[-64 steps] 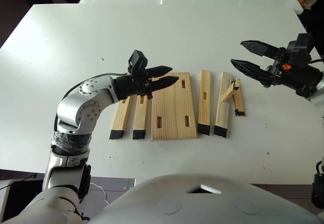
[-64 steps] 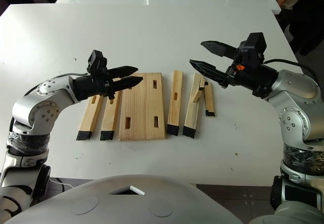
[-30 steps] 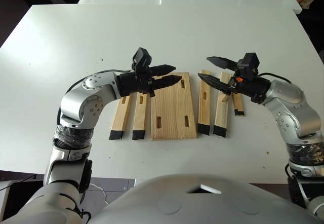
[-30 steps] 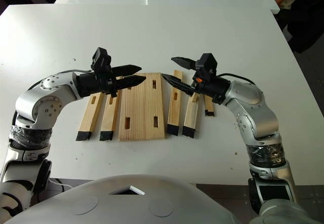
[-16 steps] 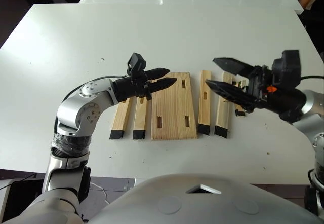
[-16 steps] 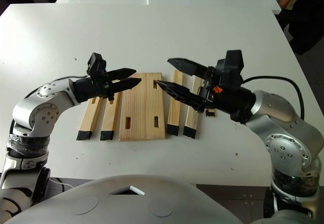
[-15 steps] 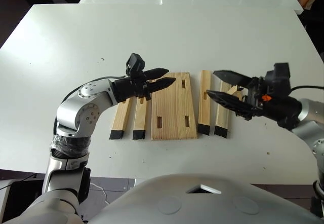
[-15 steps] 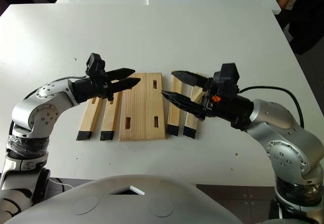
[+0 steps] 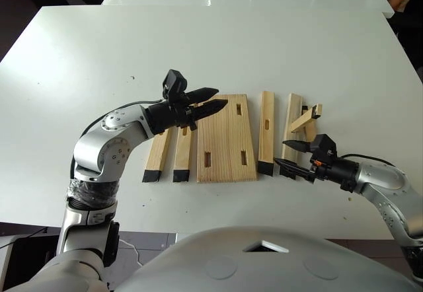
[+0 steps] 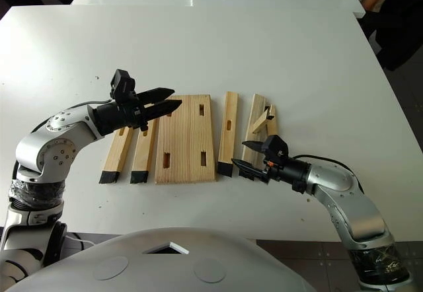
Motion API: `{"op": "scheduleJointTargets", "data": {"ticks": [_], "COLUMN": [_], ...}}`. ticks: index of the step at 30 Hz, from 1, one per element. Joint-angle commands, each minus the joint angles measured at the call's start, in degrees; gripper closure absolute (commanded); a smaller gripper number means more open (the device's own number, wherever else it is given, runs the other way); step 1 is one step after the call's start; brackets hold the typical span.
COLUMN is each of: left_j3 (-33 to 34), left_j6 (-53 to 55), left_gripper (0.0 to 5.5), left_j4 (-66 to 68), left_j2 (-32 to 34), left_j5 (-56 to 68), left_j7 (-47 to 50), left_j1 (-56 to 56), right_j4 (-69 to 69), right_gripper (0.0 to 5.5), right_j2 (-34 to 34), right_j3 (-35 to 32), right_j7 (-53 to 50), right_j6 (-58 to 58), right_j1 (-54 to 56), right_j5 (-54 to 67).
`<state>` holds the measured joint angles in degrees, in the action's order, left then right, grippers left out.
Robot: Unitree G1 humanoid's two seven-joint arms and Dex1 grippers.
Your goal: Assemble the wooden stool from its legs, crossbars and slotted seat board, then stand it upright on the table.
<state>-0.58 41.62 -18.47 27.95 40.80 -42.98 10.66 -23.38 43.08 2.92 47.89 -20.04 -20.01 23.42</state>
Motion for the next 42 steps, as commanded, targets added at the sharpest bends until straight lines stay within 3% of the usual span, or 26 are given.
{"op": "scheduleJointTargets", "data": {"ticks": [1,17,21,27,34,42], "left_j3": [-0.1,1.1,1.4,2.4,3.1,2.4], "left_j6": [-0.4,-1.6,-1.9,-2.7,-3.1,-2.9], "left_gripper": [3.14,3.14,3.14,3.14,3.14,3.14], "left_j4": [-0.9,-3.3,-4.1,-6.0,-7.6,-6.5], "left_j2": [0.0,-1.1,-1.3,-1.6,-2.3,-2.2], "left_j5": [-0.8,-0.9,-0.7,-0.6,-0.6,-0.8], "left_j7": [0.6,3.4,4.4,6.1,8.3,8.4], "left_j1": [-0.4,-4.2,-5.2,-8.3,-10.8,-9.1], "right_j4": [4.5,7.0,0.6,-11.2,-19.5,-17.5], "right_gripper": [2.50,2.50,2.50,2.50,2.50,2.50], "right_j2": [3.7,11.4,9.3,3.2,-0.2,-0.6], "right_j3": [0.4,-7.0,-12.6,-17.2,-15.3,-8.1], "right_j7": [3.7,9.1,6.5,-6.2,-16.5,-20.6], "right_j6": [3.6,9.1,-0.2,-17.9,-29.2,-25.0], "right_j1": [-0.3,2.1,1.6,-2.4,-5.6,-6.9], "right_j5": [-4.7,-8.1,-0.1,8.3,9.3,-0.9]}}
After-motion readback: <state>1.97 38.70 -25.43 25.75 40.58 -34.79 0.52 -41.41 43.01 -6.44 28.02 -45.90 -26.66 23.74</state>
